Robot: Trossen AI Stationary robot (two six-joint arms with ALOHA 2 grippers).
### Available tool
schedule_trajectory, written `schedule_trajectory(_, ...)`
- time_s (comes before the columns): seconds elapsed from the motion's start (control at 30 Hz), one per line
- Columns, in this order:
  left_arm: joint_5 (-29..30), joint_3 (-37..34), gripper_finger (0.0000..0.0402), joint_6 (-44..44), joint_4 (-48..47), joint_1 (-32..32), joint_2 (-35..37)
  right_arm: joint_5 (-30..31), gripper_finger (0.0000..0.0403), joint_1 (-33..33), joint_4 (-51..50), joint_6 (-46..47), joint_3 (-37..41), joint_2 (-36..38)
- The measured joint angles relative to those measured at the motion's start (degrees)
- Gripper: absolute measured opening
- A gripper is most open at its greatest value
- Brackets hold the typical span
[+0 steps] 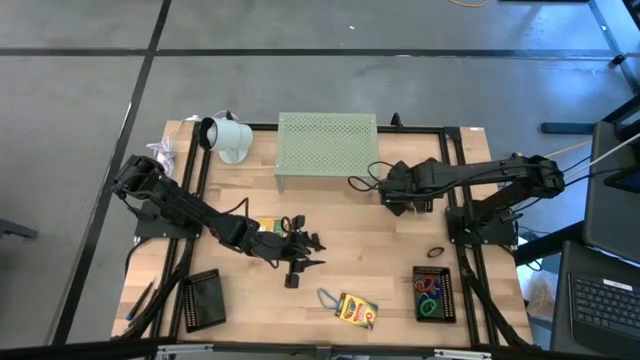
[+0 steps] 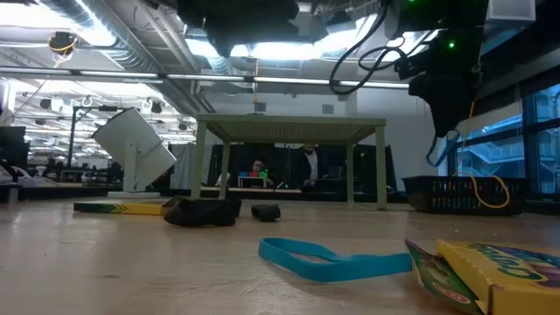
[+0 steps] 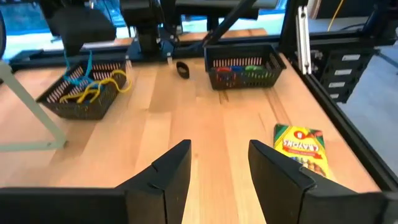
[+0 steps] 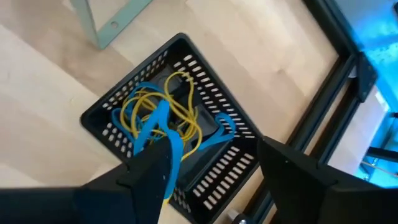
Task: Pick & Place Office Desk Supplies
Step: Put the blue rubber band into the top right black bin
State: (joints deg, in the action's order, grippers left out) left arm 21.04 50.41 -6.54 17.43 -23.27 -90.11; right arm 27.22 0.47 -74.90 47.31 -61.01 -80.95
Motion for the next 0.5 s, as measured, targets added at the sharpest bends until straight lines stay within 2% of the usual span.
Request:
schedule_trajectory(0.13, -0.35, 0.00, 0.0155, -0.55, -1.52, 0.00, 0.00, -1.17, 0.0244, 0.00, -0.05, -1.60, 0.02, 0.00)
schedule_trajectory(0.5, -5.66, 0.00, 0.0155, -4.62, -3.39, -0.07, 0.00, 3.40, 0.0245, 0.00, 0.10, -6.37, 0.04, 0.02)
